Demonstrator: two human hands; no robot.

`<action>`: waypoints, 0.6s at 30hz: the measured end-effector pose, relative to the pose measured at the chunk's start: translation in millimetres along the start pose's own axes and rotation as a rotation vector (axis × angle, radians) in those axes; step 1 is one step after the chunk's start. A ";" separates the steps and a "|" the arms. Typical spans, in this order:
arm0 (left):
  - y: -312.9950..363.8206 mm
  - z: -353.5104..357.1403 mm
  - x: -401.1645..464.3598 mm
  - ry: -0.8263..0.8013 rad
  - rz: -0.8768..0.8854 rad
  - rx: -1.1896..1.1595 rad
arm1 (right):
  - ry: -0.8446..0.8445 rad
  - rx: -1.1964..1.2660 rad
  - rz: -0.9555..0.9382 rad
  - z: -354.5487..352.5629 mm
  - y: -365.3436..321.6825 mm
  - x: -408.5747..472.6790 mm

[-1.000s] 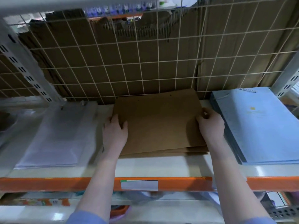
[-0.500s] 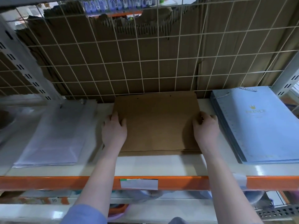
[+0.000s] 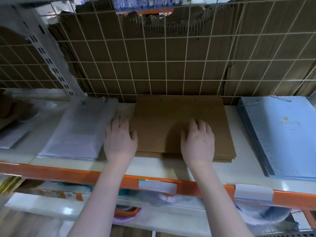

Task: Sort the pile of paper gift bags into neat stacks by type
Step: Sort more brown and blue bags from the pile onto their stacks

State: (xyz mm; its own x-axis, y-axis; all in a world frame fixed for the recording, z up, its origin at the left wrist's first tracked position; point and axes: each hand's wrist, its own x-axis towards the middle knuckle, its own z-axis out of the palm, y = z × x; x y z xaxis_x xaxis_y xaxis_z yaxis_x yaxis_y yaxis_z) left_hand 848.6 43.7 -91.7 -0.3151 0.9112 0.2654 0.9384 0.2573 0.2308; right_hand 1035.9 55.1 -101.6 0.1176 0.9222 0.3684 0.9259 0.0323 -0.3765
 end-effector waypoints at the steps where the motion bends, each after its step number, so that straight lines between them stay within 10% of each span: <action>1: -9.2 -4.2 -3.6 -0.008 -0.008 -0.001 | -0.023 0.000 -0.026 2.6 -10.8 -4.6; 18: -336.0 -112.2 -56.9 0.152 -0.214 -0.013 | -0.181 0.083 -0.226 55.7 -298.2 -133.3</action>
State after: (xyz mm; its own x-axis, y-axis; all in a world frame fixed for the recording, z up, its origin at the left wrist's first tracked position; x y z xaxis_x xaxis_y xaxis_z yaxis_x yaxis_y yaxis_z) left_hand 535.3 -130.6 -79.3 -0.5247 0.7777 0.3463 0.8466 0.4337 0.3086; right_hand 724.1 -56.0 -85.8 -0.1611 0.9416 0.2958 0.8879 0.2691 -0.3730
